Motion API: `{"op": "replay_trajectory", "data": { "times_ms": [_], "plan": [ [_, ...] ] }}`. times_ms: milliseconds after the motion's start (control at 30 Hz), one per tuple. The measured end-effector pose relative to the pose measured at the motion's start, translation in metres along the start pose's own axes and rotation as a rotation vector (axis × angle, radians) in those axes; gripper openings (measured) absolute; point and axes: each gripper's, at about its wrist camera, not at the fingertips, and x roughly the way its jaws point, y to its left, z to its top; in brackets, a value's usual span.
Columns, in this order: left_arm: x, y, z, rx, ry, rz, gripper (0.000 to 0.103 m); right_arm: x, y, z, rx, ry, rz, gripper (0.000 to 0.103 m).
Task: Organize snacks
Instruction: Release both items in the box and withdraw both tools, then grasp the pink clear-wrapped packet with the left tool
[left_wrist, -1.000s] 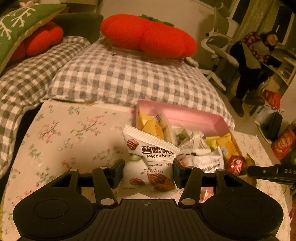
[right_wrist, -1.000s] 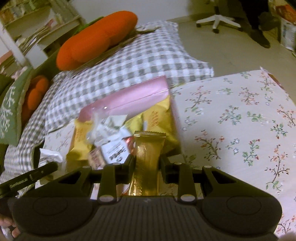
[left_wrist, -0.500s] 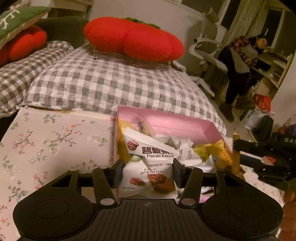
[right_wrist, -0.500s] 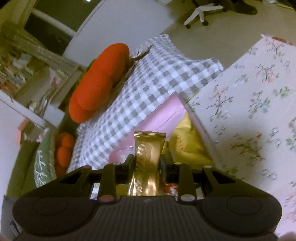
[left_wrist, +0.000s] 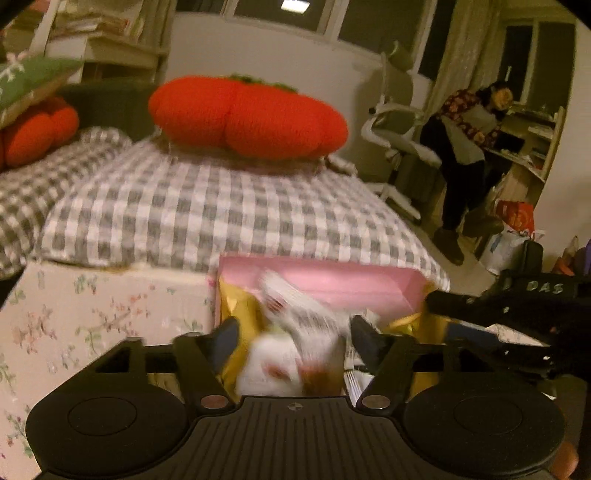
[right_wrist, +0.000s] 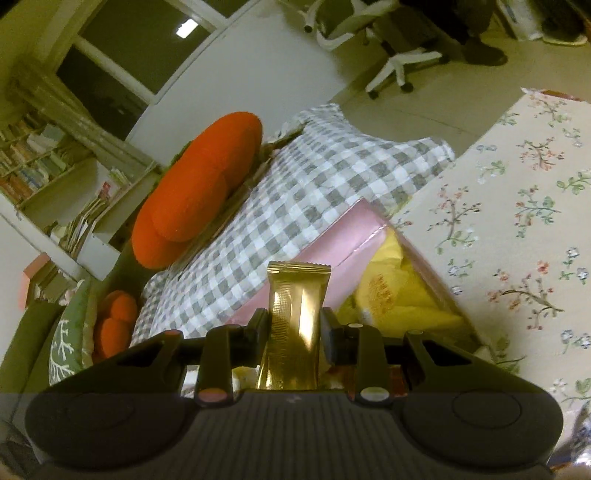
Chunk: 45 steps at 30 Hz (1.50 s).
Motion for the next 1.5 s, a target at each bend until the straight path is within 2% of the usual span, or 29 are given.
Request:
{"op": "replay_trajectory", "data": {
  "times_ms": [133, 267, 367, 467, 500, 567, 800, 967, 1100, 1133, 1333, 1500],
  "plan": [
    [-0.004, 0.004, 0.005, -0.023, -0.010, -0.001, 0.072, -0.004, 0.009, -0.003, -0.056, -0.013, -0.009, 0.047],
    [-0.008, 0.011, 0.009, -0.057, -0.003, 0.002, 0.072, -0.010, 0.010, 0.002, -0.037, -0.006, 0.016, 0.048],
    [-0.014, 0.020, 0.014, -0.102, -0.014, 0.006, 0.072, -0.014, 0.012, 0.007, -0.052, -0.004, 0.004, 0.048],
    [-0.021, 0.027, 0.021, -0.146, -0.023, 0.013, 0.072, -0.020, 0.012, 0.014, -0.049, -0.001, -0.001, 0.053],
    [-0.023, 0.029, 0.022, -0.153, -0.020, 0.022, 0.073, -0.023, 0.011, 0.016, -0.046, -0.002, -0.002, 0.058],
    [-0.025, 0.030, 0.025, -0.158, -0.013, 0.037, 0.074, -0.026, 0.011, 0.022, -0.053, 0.000, -0.023, 0.063],
    [-0.038, 0.029, 0.022, -0.203, 0.046, 0.041, 0.077, -0.029, 0.000, 0.034, -0.044, 0.077, -0.086, 0.065],
    [-0.047, 0.007, 0.007, -0.159, 0.126, 0.014, 0.080, -0.031, -0.006, 0.035, -0.044, 0.142, -0.128, 0.068],
    [-0.049, -0.012, -0.005, -0.096, 0.173, -0.017, 0.084, -0.039, -0.005, 0.035, -0.070, 0.156, -0.167, 0.069],
    [-0.048, -0.015, -0.007, -0.098, 0.182, 0.010, 0.084, -0.041, -0.004, 0.035, -0.078, 0.158, -0.171, 0.069],
    [-0.037, -0.029, -0.030, -0.089, 0.271, -0.006, 0.085, -0.052, -0.005, 0.032, -0.108, 0.188, -0.224, 0.069],
    [-0.032, -0.038, -0.040, -0.069, 0.298, -0.015, 0.086, -0.062, -0.002, 0.027, -0.176, 0.210, -0.257, 0.074]
  ]
}}
